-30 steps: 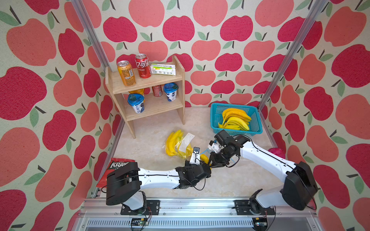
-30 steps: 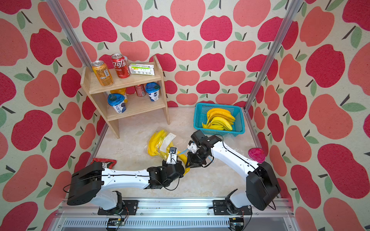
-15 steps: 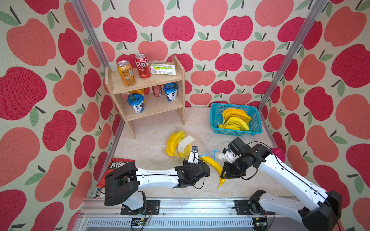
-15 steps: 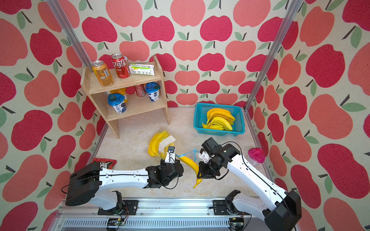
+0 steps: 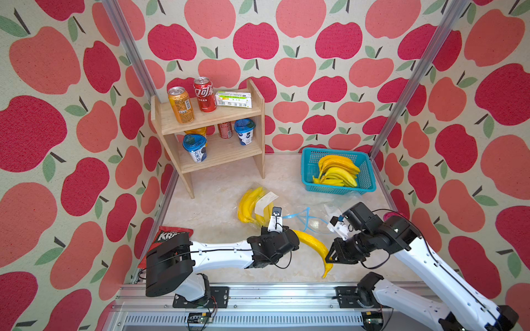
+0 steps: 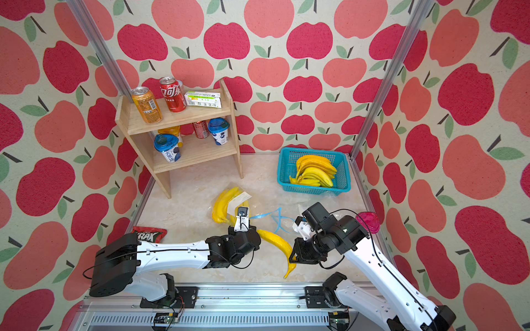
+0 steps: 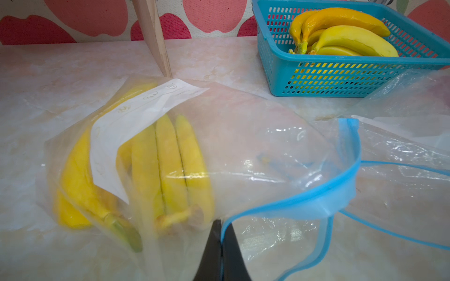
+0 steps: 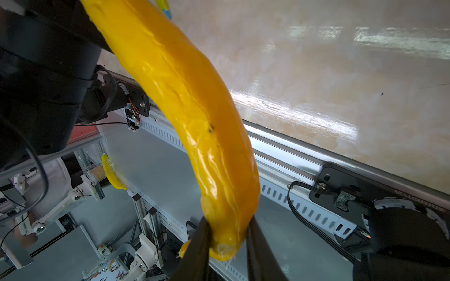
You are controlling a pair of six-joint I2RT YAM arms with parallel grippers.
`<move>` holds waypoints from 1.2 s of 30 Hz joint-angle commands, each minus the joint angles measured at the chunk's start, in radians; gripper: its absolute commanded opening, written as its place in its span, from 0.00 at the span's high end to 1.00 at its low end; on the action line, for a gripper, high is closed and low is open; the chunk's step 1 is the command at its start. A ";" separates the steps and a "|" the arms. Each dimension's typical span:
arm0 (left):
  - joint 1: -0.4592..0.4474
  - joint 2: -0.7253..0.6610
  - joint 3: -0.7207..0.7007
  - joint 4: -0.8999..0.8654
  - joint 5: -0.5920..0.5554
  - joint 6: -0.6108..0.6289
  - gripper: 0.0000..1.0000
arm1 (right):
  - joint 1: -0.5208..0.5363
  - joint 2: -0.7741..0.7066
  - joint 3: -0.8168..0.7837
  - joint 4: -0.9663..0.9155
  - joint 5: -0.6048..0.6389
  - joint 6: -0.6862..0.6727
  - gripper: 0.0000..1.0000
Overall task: Open the zip-top bag and take out the banana
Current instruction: Pick up the banana from the zipper food storage bag, then place the banana in the basket.
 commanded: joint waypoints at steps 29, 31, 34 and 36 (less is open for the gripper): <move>0.000 -0.063 -0.038 -0.097 -0.031 -0.052 1.00 | -0.491 0.823 0.530 0.583 0.398 -0.419 0.84; 0.000 -0.060 -0.038 -0.104 -0.031 -0.065 1.00 | -0.501 0.911 0.625 0.559 0.356 -0.390 0.83; 0.000 -0.049 -0.031 -0.109 -0.033 -0.071 1.00 | -0.498 1.044 0.773 0.515 0.330 -0.332 0.84; 0.000 -0.038 -0.021 -0.121 -0.033 -0.076 1.00 | -0.498 1.102 0.848 0.507 0.326 -0.276 0.83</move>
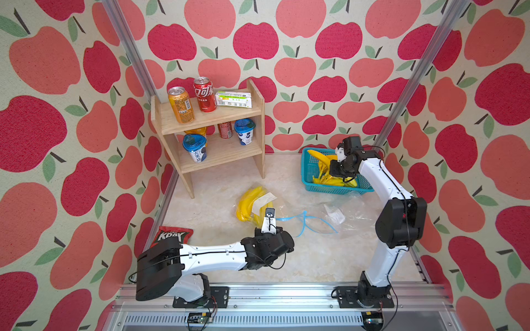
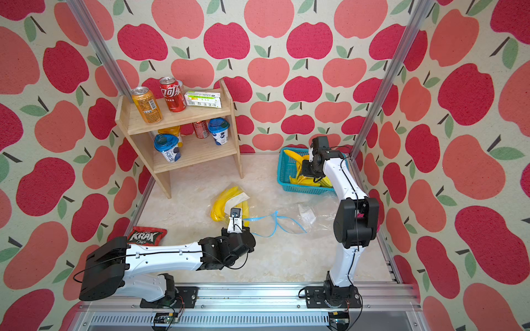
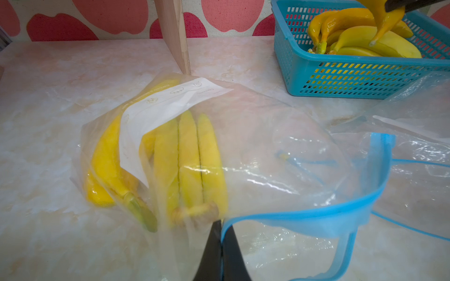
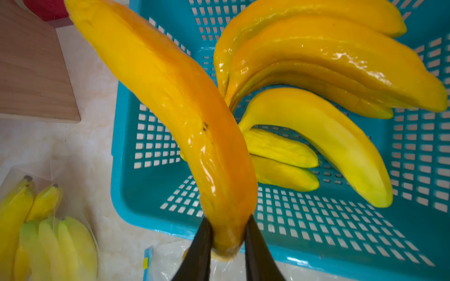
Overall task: Open the zip-top bag and take out the banana
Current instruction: Place the banana in the basket.
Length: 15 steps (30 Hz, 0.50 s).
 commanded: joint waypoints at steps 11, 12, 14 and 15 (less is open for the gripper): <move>0.000 0.014 0.018 -0.068 -0.013 -0.049 1.00 | -0.010 0.091 0.047 -0.006 -0.007 0.059 0.82; 0.000 0.013 0.015 -0.063 -0.013 -0.049 1.00 | -0.015 0.084 0.028 0.009 -0.005 0.041 0.82; 0.000 0.014 0.013 -0.054 -0.013 -0.047 1.00 | -0.015 0.089 0.024 0.018 0.021 0.009 0.82; 0.000 0.018 0.015 -0.053 -0.011 -0.046 1.00 | -0.015 0.100 0.031 0.016 0.021 -0.003 0.82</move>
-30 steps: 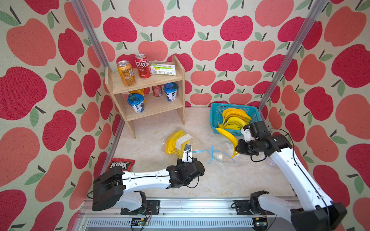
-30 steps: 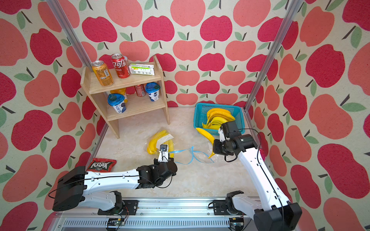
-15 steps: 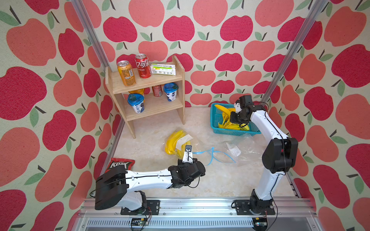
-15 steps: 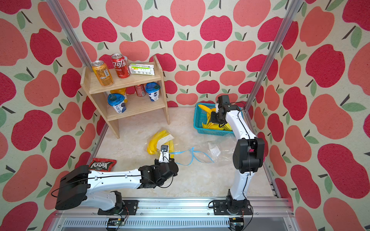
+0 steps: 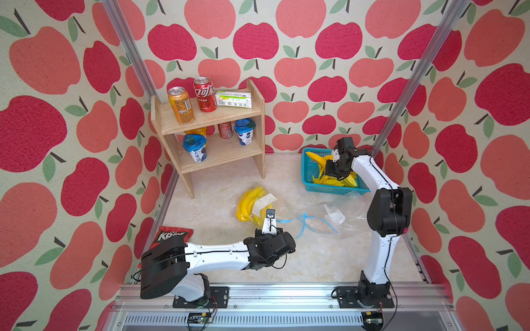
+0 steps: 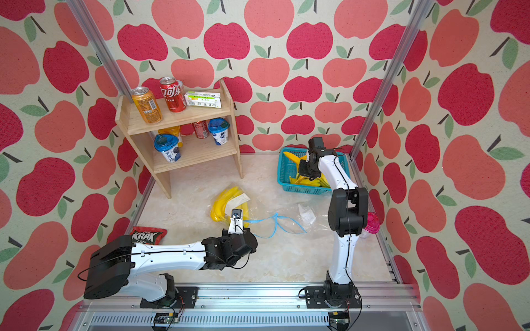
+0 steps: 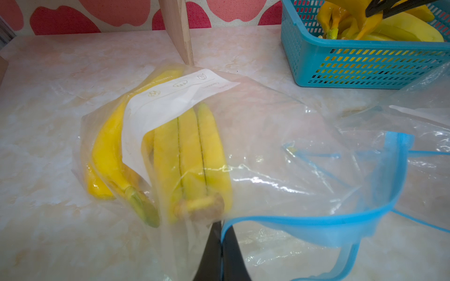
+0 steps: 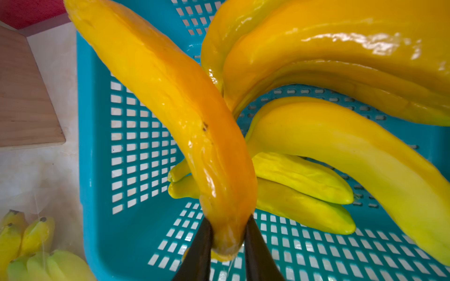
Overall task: Open the zip-top bag and take out the banana
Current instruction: Place the banana in the basket.
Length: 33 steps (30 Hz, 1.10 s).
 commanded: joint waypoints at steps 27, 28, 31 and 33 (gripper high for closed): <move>-0.001 -0.015 0.023 -0.068 -0.023 -0.051 1.00 | 0.109 -0.343 -0.173 0.085 0.079 0.001 0.34; -0.001 -0.019 0.022 -0.071 -0.026 -0.054 1.00 | 0.125 -0.398 -0.211 0.095 0.077 0.001 0.34; -0.003 -0.039 0.019 -0.077 -0.036 -0.056 1.00 | 0.174 -0.558 -0.369 0.133 0.043 -0.006 0.34; -0.004 -0.054 0.019 -0.086 -0.039 -0.060 1.00 | 0.216 -0.662 -0.499 0.178 -0.006 -0.008 0.36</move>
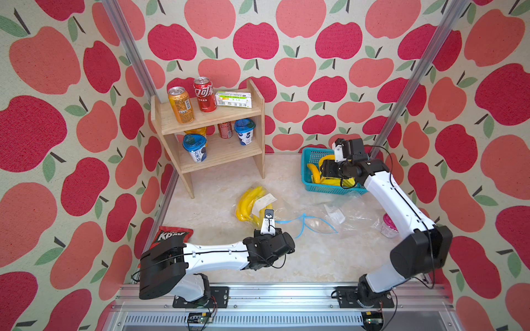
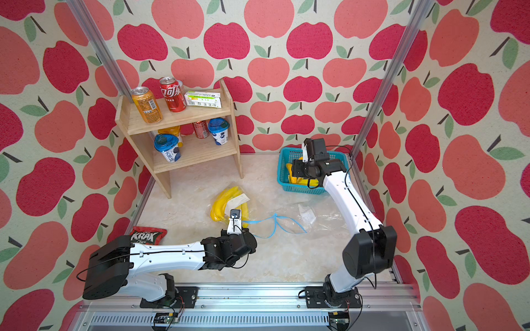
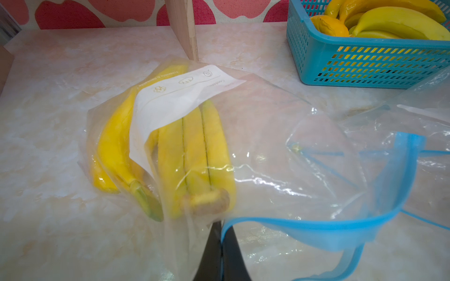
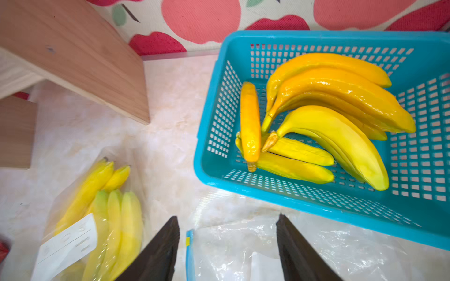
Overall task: Open the zip-top bag and take out the banana
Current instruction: Place the banana in the basket, then pick up the banana from the zipper food storage bag.
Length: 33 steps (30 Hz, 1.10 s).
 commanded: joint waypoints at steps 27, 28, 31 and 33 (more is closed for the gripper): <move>0.002 -0.137 0.010 -0.123 -0.022 -0.119 1.00 | 0.529 -0.377 -0.839 0.677 -0.172 -0.043 0.55; 0.003 -0.144 0.008 -0.126 -0.021 -0.122 1.00 | 0.538 -0.360 -0.836 0.692 -0.172 -0.047 0.55; 0.005 -0.157 0.006 -0.119 -0.016 -0.122 1.00 | 0.556 -0.318 -0.833 0.737 -0.154 -0.059 0.55; 0.005 -0.156 0.004 -0.115 -0.010 -0.121 1.00 | 0.560 -0.299 -0.840 0.790 -0.156 -0.050 0.54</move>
